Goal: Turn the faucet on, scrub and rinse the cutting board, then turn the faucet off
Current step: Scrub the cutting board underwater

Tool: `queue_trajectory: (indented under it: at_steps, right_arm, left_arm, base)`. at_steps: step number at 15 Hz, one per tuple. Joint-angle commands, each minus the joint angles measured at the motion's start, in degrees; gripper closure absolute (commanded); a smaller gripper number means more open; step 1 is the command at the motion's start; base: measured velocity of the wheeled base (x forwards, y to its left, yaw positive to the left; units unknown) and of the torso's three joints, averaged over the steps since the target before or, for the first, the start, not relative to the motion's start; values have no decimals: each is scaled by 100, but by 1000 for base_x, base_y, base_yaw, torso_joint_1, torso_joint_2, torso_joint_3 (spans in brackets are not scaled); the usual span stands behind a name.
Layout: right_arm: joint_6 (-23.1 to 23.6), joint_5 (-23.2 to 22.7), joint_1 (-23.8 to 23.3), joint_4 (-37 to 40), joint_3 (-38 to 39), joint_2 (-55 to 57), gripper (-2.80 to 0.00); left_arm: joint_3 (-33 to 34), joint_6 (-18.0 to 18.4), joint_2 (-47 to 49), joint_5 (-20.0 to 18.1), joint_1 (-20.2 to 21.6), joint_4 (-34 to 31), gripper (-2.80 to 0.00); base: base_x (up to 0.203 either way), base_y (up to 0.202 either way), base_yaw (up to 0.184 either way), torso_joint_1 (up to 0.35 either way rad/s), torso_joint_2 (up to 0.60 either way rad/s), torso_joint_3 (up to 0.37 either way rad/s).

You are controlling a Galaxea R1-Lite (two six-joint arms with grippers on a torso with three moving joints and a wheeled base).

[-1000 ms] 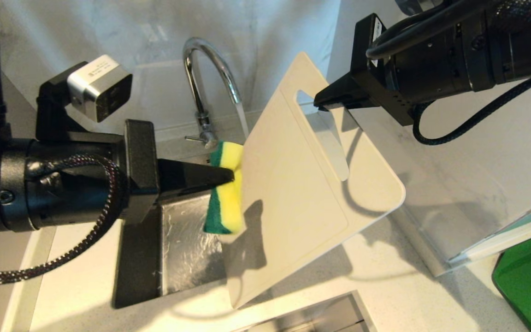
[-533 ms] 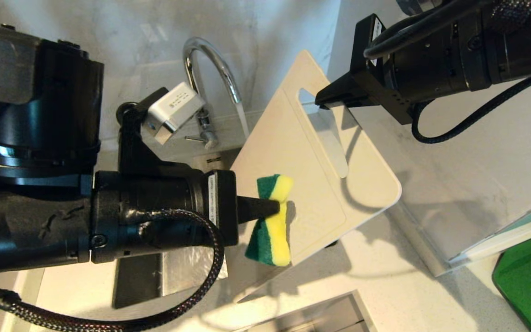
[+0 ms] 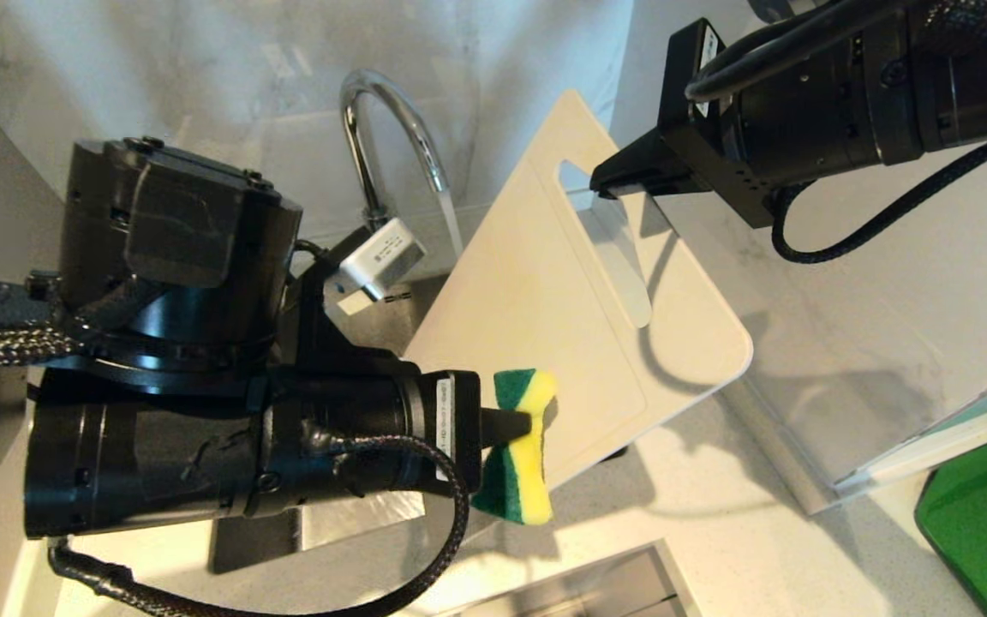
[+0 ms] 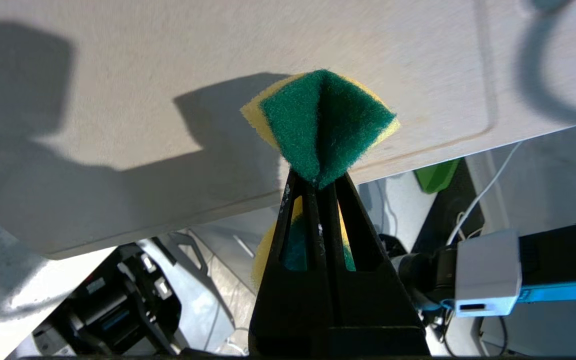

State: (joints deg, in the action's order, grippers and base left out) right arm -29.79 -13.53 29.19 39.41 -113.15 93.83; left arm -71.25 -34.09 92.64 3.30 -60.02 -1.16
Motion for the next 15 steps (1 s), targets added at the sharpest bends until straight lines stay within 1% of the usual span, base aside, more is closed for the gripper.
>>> queue_trajectory:
  at_steps: [1, 7, 11, 15]
  right_arm:
    - [-18, -18, -35, 23, 4, -48, 0]
    - [-26, -20, -63, 23, 4, -93, 0]
    - [-26, -26, -63, 23, 4, -137, 0]
    - [-35, -23, -63, 23, 4, -172, 0]
  left_arm:
    - [189, -41, 52, 4, 28, 11, 0]
    - [1011, -69, -162, 51, 153, 70, 0]
    - [1770, -97, -229, 73, 226, 814, 0]
    - [2371, -156, -315, 57, 265, 1114, 0]
  base:
    - [0, 0, 0, 0, 0, 0]
    - [0, 0, 0, 0, 0, 0]
    - [0, 0, 0, 0, 0, 0]
    - [0, 0, 0, 0, 0, 0]
